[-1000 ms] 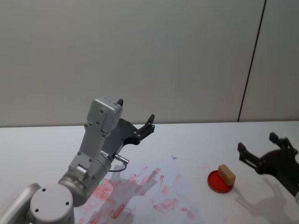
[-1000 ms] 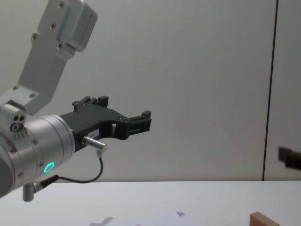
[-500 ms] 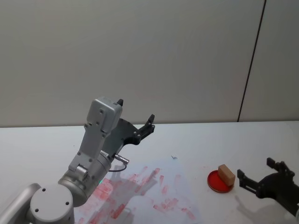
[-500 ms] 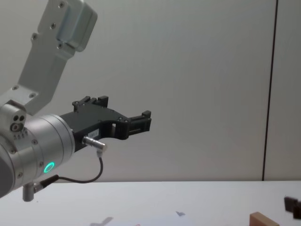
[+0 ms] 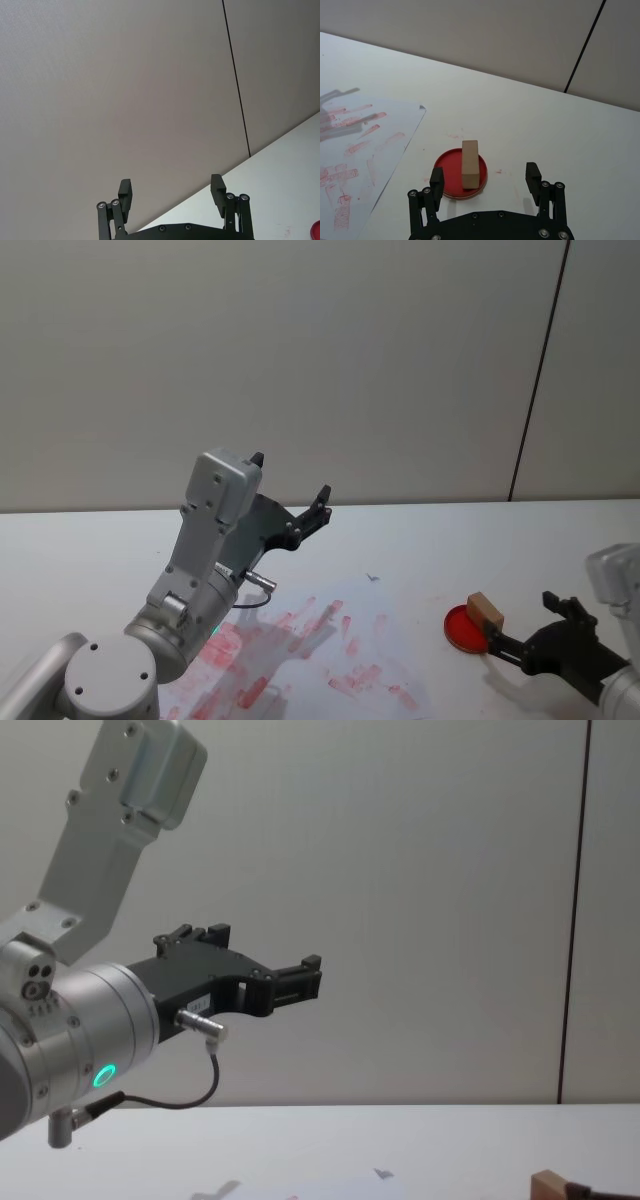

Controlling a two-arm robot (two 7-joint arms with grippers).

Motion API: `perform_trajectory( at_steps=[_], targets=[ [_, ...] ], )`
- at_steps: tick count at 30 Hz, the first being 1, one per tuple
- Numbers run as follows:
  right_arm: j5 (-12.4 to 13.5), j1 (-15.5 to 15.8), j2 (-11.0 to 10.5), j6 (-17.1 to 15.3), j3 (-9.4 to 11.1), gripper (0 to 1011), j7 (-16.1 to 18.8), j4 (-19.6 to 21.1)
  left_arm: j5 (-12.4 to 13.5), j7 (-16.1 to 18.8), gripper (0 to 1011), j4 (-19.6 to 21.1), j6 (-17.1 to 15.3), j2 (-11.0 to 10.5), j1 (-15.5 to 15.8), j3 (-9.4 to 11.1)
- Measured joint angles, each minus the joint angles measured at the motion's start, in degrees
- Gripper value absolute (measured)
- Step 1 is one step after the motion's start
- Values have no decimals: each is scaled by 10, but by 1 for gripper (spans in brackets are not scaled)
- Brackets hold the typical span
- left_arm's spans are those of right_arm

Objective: Use the one hand to pick up the stamp and affix it onto the A4 paper.

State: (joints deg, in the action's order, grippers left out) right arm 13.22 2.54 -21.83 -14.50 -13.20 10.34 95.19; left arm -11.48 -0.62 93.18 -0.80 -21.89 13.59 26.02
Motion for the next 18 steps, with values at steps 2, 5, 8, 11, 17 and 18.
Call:
perform_trajectory(
  at_steps=[2,5,8,11,17,18],
  targets=[
    [-9,-7,6,0,-4,1001,3,-10,0,0,1001,0,0,0,0,0],
    [-20,-18,15,0,-9,1001,6,-25,0,0,1001,0,0,0,0,0],
    [-30,-29,24,1,-14,1001,9,-40,0,0,1001,0,0,0,0,0],
    [-38,-36,31,4,-18,1001,11,-51,0,0,1001,0,0,0,0,0],
    [-53,-53,44,9,-25,1001,15,-75,0,0,1001,0,0,0,0,0],
    [-54,-54,45,9,-26,999,15,-77,0,0,1001,0,0,0,0,0]
  ],
)
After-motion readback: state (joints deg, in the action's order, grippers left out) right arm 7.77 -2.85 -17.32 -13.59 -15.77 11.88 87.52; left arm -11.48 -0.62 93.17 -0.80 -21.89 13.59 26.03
